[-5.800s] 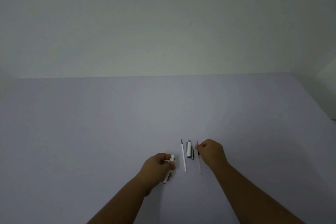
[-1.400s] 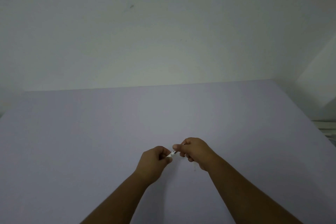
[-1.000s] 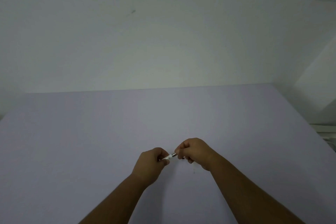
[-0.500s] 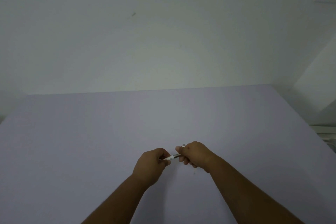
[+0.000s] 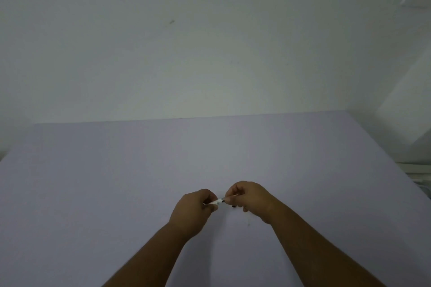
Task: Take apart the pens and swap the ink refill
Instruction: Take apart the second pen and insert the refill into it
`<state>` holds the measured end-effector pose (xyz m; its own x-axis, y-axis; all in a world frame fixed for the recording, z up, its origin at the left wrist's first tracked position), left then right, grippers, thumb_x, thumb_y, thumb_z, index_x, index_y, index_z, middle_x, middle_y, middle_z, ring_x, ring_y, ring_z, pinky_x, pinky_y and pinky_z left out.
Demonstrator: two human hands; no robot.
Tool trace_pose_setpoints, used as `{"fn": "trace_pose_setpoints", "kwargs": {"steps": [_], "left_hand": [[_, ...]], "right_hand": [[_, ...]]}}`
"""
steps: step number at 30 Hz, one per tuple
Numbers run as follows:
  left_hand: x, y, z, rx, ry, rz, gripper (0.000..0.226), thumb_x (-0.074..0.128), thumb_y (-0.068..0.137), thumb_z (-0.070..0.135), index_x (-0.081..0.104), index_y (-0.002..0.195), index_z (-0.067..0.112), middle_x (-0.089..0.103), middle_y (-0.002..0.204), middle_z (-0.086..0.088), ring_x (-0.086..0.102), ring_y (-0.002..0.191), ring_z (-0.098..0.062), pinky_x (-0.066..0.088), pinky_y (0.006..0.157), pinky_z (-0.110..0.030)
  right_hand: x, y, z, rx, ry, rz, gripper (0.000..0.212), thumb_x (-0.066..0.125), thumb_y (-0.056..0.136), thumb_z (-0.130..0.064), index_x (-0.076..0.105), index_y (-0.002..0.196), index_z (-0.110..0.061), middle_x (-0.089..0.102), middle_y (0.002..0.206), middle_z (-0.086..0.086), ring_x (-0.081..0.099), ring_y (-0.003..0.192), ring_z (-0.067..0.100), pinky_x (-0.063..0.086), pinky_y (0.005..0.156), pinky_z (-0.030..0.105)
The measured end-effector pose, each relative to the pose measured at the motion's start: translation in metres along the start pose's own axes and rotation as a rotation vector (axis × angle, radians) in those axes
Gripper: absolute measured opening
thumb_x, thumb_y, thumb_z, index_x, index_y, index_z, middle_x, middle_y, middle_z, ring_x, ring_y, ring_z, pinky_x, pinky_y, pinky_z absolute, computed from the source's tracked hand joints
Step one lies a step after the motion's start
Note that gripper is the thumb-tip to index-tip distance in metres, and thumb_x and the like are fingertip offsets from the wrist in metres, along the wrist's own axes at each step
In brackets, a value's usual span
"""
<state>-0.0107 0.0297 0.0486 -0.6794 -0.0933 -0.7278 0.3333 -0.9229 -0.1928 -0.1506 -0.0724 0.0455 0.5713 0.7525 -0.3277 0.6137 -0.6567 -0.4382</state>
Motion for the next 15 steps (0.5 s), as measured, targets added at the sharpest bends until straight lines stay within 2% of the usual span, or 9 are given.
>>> {"fn": "trace_pose_setpoints", "kwargs": {"steps": [1, 4, 6, 8, 9, 12, 13, 15], "left_hand": [[0.0005, -0.0001, -0.0001, 0.002, 0.004, -0.002, 0.004, 0.062, 0.087, 0.027, 0.063, 0.083, 0.028, 0.059, 0.072, 0.012, 0.048, 0.060, -0.003, 0.034, 0.053, -0.014], [0.0019, -0.0002, -0.0019, 0.008, 0.007, -0.002, 0.003, 0.062, 0.087, 0.027, 0.063, 0.084, 0.027, 0.058, 0.071, 0.014, 0.048, 0.059, -0.002, 0.034, 0.053, -0.014], [0.0021, 0.0002, -0.0030, -0.002, 0.000, -0.002, 0.004, 0.062, 0.087, 0.027, 0.062, 0.083, 0.028, 0.058, 0.071, 0.013, 0.049, 0.060, -0.003, 0.035, 0.053, -0.014], [0.0026, 0.0006, -0.0031, -0.014, -0.008, -0.010, 0.004, 0.061, 0.087, 0.028, 0.065, 0.086, 0.026, 0.061, 0.075, 0.012, 0.050, 0.063, -0.003, 0.037, 0.054, -0.015], [0.0029, 0.0005, -0.0022, -0.015, -0.007, -0.016, 0.005, 0.061, 0.087, 0.028, 0.065, 0.087, 0.026, 0.061, 0.074, 0.012, 0.051, 0.063, -0.003, 0.037, 0.055, -0.016], [0.0038, 0.0008, -0.0001, -0.003, -0.017, -0.022, 0.005, 0.061, 0.087, 0.028, 0.063, 0.083, 0.028, 0.058, 0.069, 0.014, 0.050, 0.059, -0.001, 0.036, 0.054, -0.015], [0.0036, 0.0009, 0.0005, -0.003, -0.018, -0.021, 0.006, 0.061, 0.087, 0.028, 0.061, 0.081, 0.030, 0.058, 0.069, 0.014, 0.050, 0.059, -0.001, 0.036, 0.054, -0.014], [0.0032, 0.0012, 0.0007, -0.009, -0.024, -0.023, 0.005, 0.061, 0.087, 0.028, 0.062, 0.083, 0.029, 0.062, 0.075, 0.012, 0.052, 0.062, -0.002, 0.037, 0.055, -0.014]], "right_hand": [[-0.0003, 0.0007, 0.0002, 0.016, -0.013, -0.003, 0.013, 0.069, 0.079, -0.030, 0.066, 0.074, -0.018, 0.065, 0.075, 0.001, 0.054, 0.065, 0.013, 0.044, 0.061, 0.026], [0.0020, 0.0013, 0.0010, 0.095, -0.092, 0.003, 0.035, 0.058, 0.084, -0.049, 0.066, 0.063, -0.022, 0.064, 0.064, -0.005, 0.052, 0.059, 0.011, 0.042, 0.058, 0.022], [0.0048, 0.0008, 0.0025, 0.051, -0.049, -0.004, 0.026, 0.063, 0.081, -0.047, 0.067, 0.072, -0.023, 0.066, 0.072, -0.006, 0.055, 0.067, 0.012, 0.045, 0.062, 0.023], [0.0045, 0.0008, 0.0025, 0.006, 0.018, -0.015, 0.013, 0.069, 0.078, -0.034, 0.068, 0.075, -0.021, 0.066, 0.078, -0.003, 0.056, 0.071, 0.014, 0.047, 0.067, 0.028], [0.0044, 0.0015, 0.0020, 0.018, 0.013, -0.014, 0.015, 0.069, 0.079, -0.033, 0.068, 0.072, -0.020, 0.066, 0.074, -0.001, 0.056, 0.068, 0.014, 0.047, 0.066, 0.028], [0.0052, 0.0031, 0.0011, 0.098, -0.022, 0.009, 0.037, 0.059, 0.085, -0.047, 0.065, 0.062, -0.018, 0.063, 0.063, -0.003, 0.053, 0.059, 0.013, 0.044, 0.059, 0.024], [0.0054, 0.0026, 0.0008, 0.089, -0.016, 0.015, 0.036, 0.060, 0.084, -0.048, 0.065, 0.064, -0.018, 0.064, 0.066, -0.004, 0.054, 0.061, 0.013, 0.044, 0.060, 0.023], [0.0048, 0.0014, 0.0001, 0.042, 0.041, 0.000, 0.019, 0.067, 0.080, -0.037, 0.066, 0.073, -0.020, 0.066, 0.078, -0.003, 0.057, 0.072, 0.015, 0.047, 0.066, 0.025]]}}
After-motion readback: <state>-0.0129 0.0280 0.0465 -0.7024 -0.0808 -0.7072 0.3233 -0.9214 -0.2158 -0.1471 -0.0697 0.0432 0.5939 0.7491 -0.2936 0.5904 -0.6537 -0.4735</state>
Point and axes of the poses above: each hand's wrist, its own y-axis towards the middle knuckle, its own x-axis out of the palm, z = x × y, the point moved 3 cm from there along y, towards the middle knuckle
